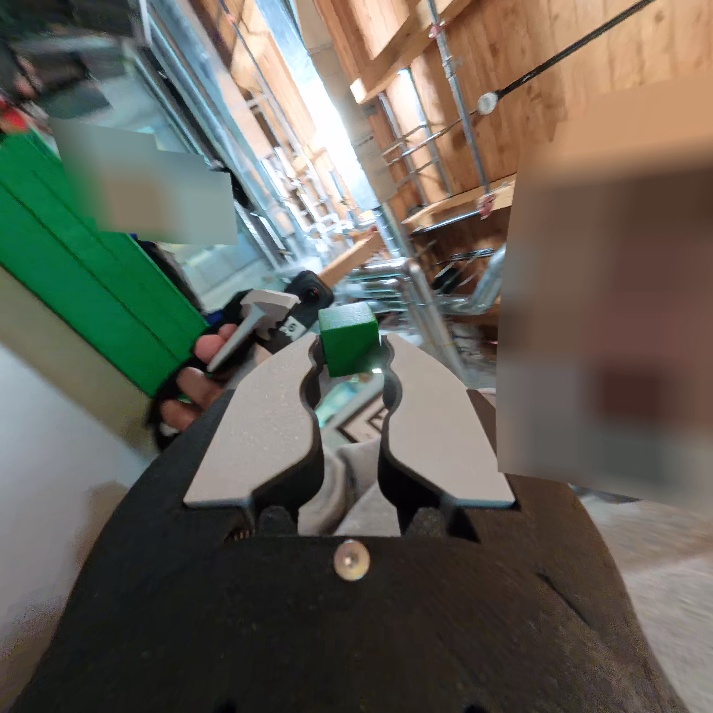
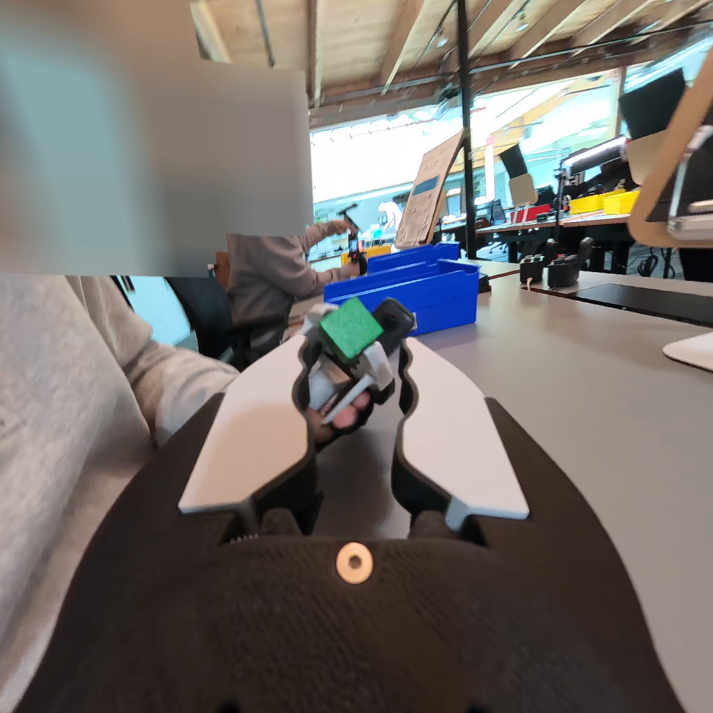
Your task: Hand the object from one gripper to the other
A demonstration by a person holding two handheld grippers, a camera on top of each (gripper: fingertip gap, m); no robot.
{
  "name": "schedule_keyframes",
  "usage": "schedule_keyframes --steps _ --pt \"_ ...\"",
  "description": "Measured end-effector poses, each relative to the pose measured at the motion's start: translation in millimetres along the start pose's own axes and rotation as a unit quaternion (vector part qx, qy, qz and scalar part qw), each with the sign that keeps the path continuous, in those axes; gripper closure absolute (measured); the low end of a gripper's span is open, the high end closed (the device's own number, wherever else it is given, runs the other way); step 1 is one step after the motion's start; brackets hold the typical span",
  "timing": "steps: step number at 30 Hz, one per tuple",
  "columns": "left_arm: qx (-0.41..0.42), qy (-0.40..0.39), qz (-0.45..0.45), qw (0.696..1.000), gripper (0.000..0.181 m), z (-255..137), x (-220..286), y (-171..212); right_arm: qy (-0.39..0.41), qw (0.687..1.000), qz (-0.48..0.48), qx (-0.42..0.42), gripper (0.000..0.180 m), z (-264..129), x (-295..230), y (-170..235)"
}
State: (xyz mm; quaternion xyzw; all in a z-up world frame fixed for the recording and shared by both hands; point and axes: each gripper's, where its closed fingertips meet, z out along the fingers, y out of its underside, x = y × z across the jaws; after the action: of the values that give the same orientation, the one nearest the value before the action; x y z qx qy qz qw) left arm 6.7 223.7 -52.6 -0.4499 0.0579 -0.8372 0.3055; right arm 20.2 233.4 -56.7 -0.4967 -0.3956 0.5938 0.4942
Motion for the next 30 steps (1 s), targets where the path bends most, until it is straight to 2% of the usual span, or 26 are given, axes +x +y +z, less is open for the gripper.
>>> schedule_keyframes --steps 3,7,10,19,23,30 --pt "-0.021 -0.089 0.120 0.989 0.154 -5.0 -8.8 -5.5 0.011 0.998 0.054 0.016 0.133 -3.8 8.2 -3.7" --pt "-0.097 -0.181 0.269 0.941 0.154 -8.1 -18.7 -1.4 0.005 0.987 0.159 0.007 0.131 -4.6 14.9 2.6" --pt "-0.140 -0.215 0.326 0.910 0.154 -10.2 -25.4 4.5 0.008 0.987 0.163 0.000 0.132 -4.6 16.6 5.7" --pt "-0.171 -0.207 0.339 0.901 0.154 -10.0 -25.0 11.9 -0.008 0.990 0.127 -0.061 0.142 3.1 7.8 26.1" --pt "-0.199 -0.209 0.353 0.890 0.154 -12.9 -25.7 16.3 -0.012 0.990 0.128 -0.052 0.143 1.9 8.2 23.1" --pt "-0.221 -0.198 0.343 0.891 0.154 -11.9 -27.3 25.3 -0.045 0.987 0.140 -0.063 0.152 5.3 -1.4 27.8"
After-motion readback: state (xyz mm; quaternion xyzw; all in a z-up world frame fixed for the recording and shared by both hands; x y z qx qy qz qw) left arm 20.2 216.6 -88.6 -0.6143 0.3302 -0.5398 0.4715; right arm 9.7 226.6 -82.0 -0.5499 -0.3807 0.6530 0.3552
